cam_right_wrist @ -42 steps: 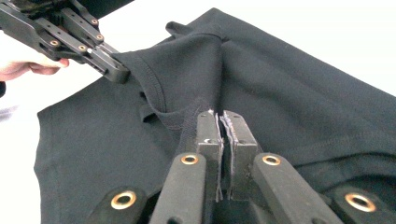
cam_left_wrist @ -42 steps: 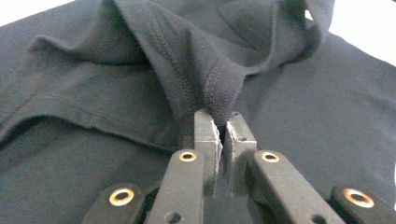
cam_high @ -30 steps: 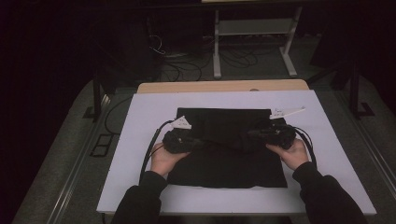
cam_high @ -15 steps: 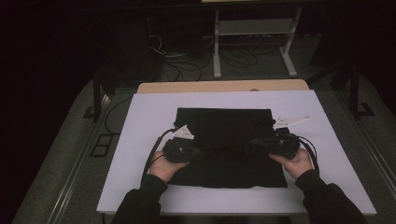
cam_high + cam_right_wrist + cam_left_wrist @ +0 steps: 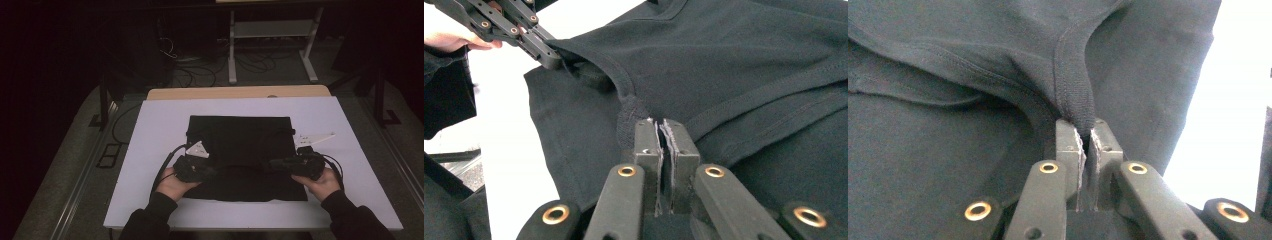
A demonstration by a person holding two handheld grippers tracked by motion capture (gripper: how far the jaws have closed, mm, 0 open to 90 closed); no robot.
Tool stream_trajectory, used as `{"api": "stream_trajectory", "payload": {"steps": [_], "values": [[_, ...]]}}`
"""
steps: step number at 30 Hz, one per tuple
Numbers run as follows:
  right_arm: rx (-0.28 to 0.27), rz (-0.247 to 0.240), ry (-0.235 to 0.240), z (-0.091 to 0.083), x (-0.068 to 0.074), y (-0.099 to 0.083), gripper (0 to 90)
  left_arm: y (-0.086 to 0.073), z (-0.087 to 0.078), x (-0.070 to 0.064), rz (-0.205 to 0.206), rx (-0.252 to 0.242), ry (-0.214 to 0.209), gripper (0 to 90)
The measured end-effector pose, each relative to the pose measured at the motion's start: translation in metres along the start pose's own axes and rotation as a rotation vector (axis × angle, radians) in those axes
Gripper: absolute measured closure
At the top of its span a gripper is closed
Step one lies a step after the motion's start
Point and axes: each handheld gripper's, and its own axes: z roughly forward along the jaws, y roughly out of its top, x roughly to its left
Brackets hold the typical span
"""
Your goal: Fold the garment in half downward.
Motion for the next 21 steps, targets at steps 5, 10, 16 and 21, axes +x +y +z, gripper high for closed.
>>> {"api": "stream_trajectory", "payload": {"steps": [5, 10, 16, 21], "values": [[0.009, -0.002, 0.011, -0.001, 0.002, -0.003, 84.8, -0.002, -0.002, -0.005, 0.001, 0.01, -0.005, 84.4], [0.032, -0.007, 0.034, -0.001, 0.007, -0.008, 84.8, -0.004, -0.001, -0.011, 0.036, 0.056, -0.02, 84.4], [0.06, -0.014, 0.058, -0.001, 0.013, -0.014, 84.8, -0.008, -0.002, -0.017, 0.057, 0.091, -0.04, 84.2], [0.073, -0.014, 0.067, -0.002, 0.017, -0.017, 84.8, -0.011, -0.004, -0.02, 0.06, 0.104, -0.045, 84.0]]}}
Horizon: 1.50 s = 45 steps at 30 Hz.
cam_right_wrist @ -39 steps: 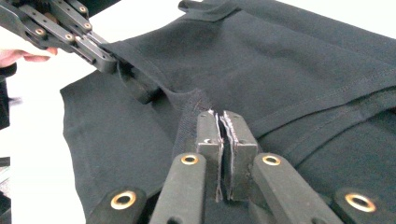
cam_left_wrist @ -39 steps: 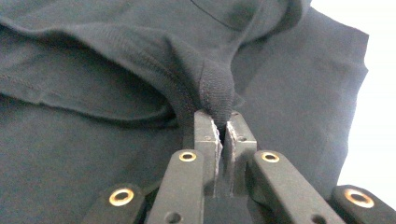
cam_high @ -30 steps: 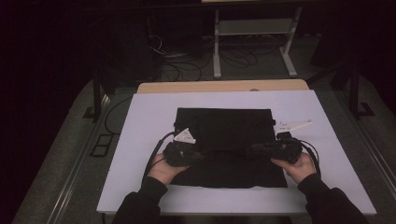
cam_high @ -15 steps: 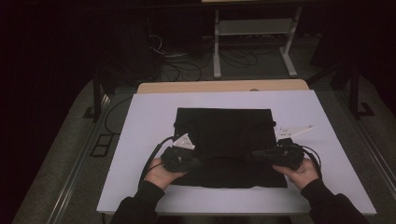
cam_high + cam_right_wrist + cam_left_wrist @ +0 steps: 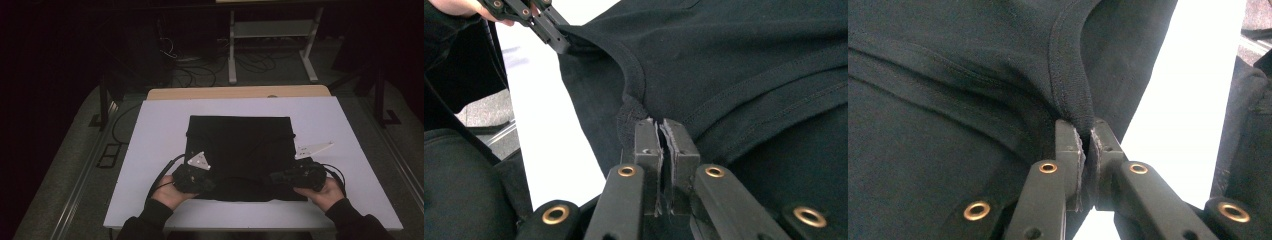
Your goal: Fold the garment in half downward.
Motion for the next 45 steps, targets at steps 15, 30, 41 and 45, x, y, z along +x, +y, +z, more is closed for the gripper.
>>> {"api": "stream_trajectory", "payload": {"steps": [15, 30, 41, 45], "values": [[0.061, -0.017, 0.039, 0.003, 0.008, -0.009, 84.7, -0.007, 0.001, -0.006, 0.011, 0.053, -0.024, 84.0], [0.078, -0.022, 0.046, -0.001, 0.014, -0.013, 84.7, -0.01, 0.001, -0.012, 0.027, 0.08, -0.041, 84.0], [0.085, -0.027, 0.041, -0.004, 0.017, -0.017, 84.6, -0.013, 0.002, -0.014, 0.022, 0.097, -0.049, 84.0], [0.087, -0.029, 0.037, -0.003, 0.018, -0.017, 83.9, -0.015, 0.003, -0.014, -0.002, 0.08, -0.054, 81.7]]}}
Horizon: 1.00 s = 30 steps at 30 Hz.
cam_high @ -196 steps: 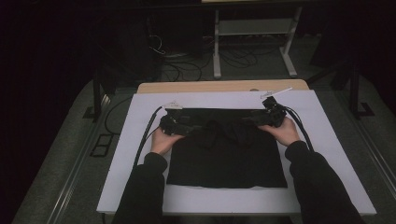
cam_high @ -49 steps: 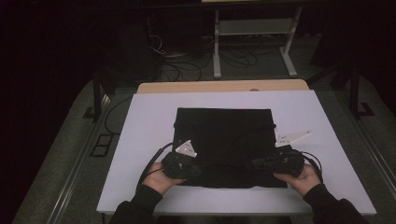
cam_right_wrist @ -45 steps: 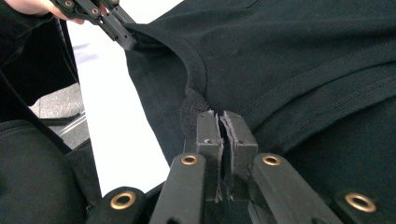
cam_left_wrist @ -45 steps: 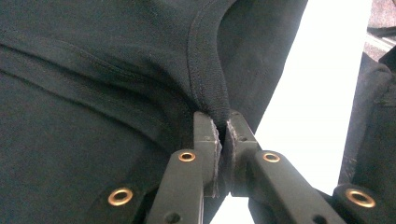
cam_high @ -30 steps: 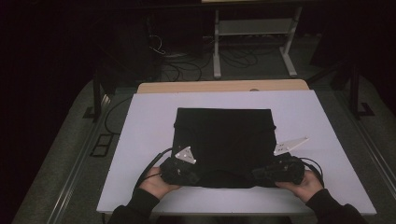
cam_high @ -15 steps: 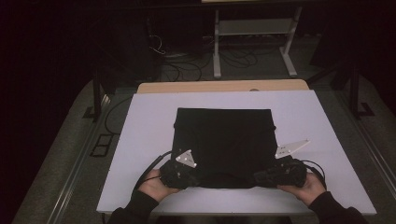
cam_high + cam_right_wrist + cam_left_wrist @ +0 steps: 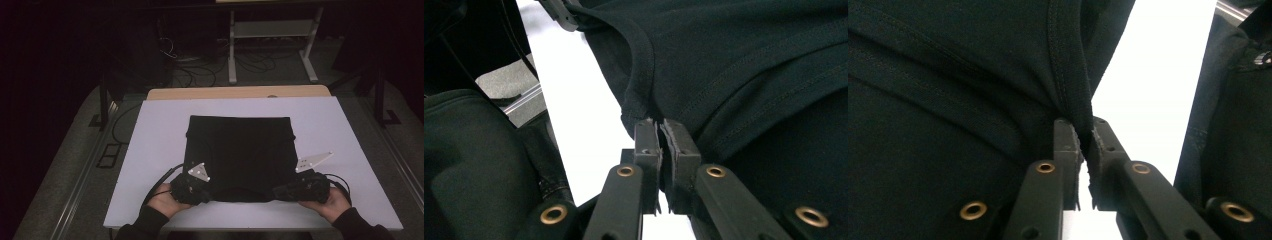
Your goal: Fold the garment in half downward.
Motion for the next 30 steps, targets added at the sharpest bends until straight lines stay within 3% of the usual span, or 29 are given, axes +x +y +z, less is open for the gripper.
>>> {"api": "stream_trajectory", "payload": {"steps": [8, 15, 20, 23, 28, 30], "values": [[-0.002, 0.012, -0.011, -0.003, 0.0, 0.0, 79.0, -0.004, -0.004, 0.004, -0.008, -0.02, -0.011, 71.5], [-0.024, 0.018, -0.031, -0.01, 0.001, 0.0, 69.5, -0.008, -0.011, 0.007, -0.034, -0.076, -0.019, 57.1], [-0.058, 0.015, -0.073, -0.015, 0.002, 0.003, 54.2, -0.011, -0.021, 0.01, -0.072, -0.163, -0.027, 43.2], [-0.071, 0.008, -0.094, -0.016, 0.003, 0.004, 45.6, -0.014, -0.029, 0.012, -0.106, -0.242, -0.033, 37.0], [-0.104, 0.007, -0.124, -0.019, 0.003, 0.008, 30.0, -0.023, -0.04, 0.018, -0.175, -0.355, -0.006, 26.4], [-0.116, 0.01, -0.142, -0.019, 0.004, 0.01, 18.3, -0.027, -0.043, 0.022, -0.192, -0.387, 0.01, 18.8]]}}
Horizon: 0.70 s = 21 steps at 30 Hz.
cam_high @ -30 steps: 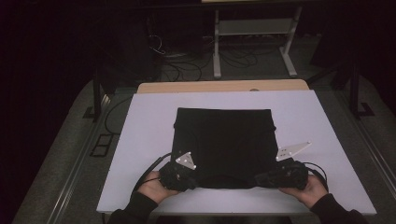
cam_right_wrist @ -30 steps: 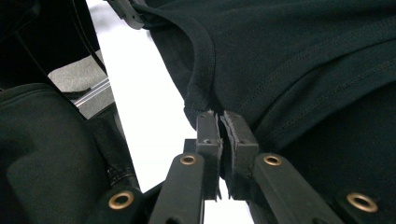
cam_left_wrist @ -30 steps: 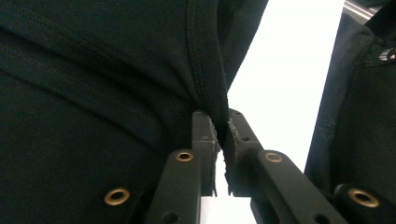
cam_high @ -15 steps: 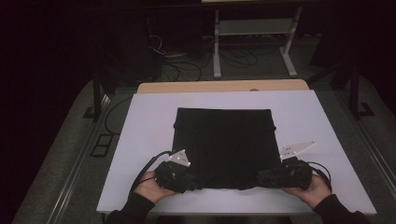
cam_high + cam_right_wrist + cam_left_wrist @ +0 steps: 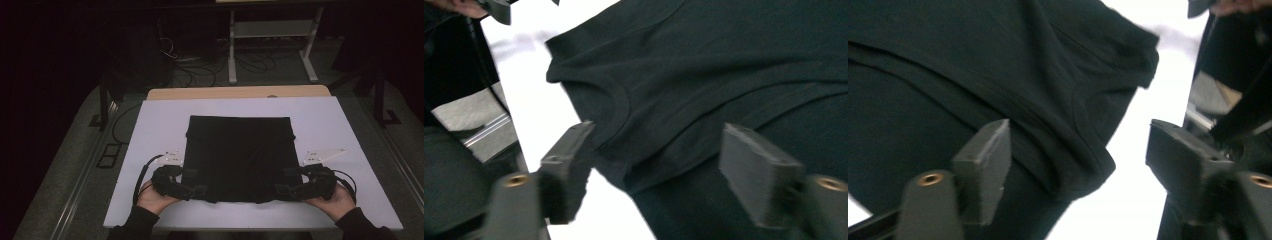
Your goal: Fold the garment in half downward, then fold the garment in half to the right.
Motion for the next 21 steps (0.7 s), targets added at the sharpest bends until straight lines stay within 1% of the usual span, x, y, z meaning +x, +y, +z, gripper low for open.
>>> {"api": "stream_trajectory", "payload": {"steps": [1, 2, 4, 6, 8, 14, 18, 21], "values": [[-0.008, 0.002, -0.017, 0.0, 0.001, 0.001, 12.1, -0.001, -0.002, 0.002, -0.005, -0.014, 0.01, 14.9], [-0.012, -0.007, -0.032, 0.0, 0.001, 0.003, 9.7, -0.003, -0.003, 0.004, -0.011, -0.029, 0.021, 11.8], [-0.018, -0.017, -0.041, -0.001, 0.002, 0.006, 0.2, -0.005, -0.006, 0.007, -0.029, -0.049, 0.032, 9.5], [-0.021, -0.015, -0.066, -0.001, 0.002, 0.009, 0.0, -0.007, -0.008, 0.01, -0.04, -0.065, 0.045, 5.1], [-0.029, -0.026, -0.074, -0.001, 0.001, 0.011, 0.0, -0.008, -0.01, 0.011, -0.044, -0.079, 0.059, 0.8], [-0.05, -0.041, -0.076, -0.006, -0.003, 0.021, 0.0, -0.013, -0.015, 0.014, -0.049, -0.117, 0.065, 0.0], [-0.059, -0.045, -0.089, -0.009, -0.007, 0.029, 0.0, -0.018, -0.019, 0.018, -0.048, -0.143, 0.087, 0.0], [-0.071, -0.043, -0.098, -0.01, -0.013, 0.035, 0.0, -0.021, -0.023, 0.02, -0.053, -0.164, 0.106, 0.0]]}}
